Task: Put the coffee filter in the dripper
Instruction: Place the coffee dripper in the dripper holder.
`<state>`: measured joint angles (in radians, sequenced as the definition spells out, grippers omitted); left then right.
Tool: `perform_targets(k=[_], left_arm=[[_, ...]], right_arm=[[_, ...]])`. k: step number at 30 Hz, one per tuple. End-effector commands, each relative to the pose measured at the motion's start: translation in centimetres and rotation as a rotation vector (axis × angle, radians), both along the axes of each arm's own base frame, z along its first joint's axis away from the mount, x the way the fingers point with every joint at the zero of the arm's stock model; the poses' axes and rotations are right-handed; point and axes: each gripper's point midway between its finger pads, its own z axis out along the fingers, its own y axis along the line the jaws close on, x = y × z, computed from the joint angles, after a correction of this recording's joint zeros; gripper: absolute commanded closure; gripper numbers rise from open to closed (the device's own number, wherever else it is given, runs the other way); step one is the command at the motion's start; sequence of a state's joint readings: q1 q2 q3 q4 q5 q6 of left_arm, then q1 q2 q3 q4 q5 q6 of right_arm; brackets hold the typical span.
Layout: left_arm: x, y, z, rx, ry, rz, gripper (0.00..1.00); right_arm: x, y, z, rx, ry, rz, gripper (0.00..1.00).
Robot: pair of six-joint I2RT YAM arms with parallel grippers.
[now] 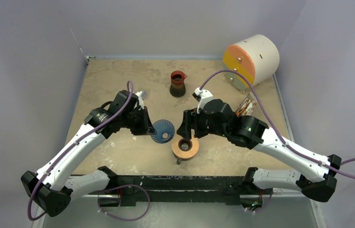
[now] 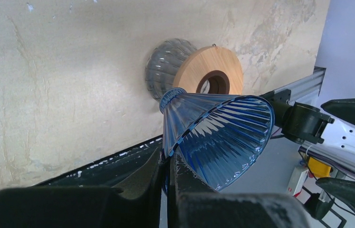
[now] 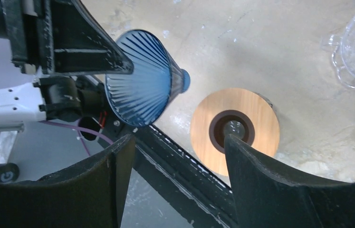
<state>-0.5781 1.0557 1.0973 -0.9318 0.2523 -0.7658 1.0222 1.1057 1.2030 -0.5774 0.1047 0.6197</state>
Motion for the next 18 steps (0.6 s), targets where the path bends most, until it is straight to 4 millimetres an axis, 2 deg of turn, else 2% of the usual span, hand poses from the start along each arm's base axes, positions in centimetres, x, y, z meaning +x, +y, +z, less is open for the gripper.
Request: perform_targets(k=[1, 6, 10, 18], left_arm=[[0.2, -1.5, 2.7, -0.05, -0.061, -0.049, 1.0], [0.1, -2.4, 3.0, -0.04, -0.073, -0.061, 1.0], [0.2, -2.7, 3.1, -0.026, -0.085, -0.057, 1.0], [0.2, -3.6, 2.9, -0.002, -0.086, -0.06, 1.0]], right_arm=[[0.1, 1.2, 2.7, 0.086, -0.017, -0.021, 0.29], [0.3, 1.5, 2.7, 0.082, -0.012, -0.057, 0.3], [0.7, 1.0, 2.2, 0.027, -0.007, -0.111, 0.31], [0.8, 0.8, 1.1, -0.005, -0.001, -0.185, 0.4]])
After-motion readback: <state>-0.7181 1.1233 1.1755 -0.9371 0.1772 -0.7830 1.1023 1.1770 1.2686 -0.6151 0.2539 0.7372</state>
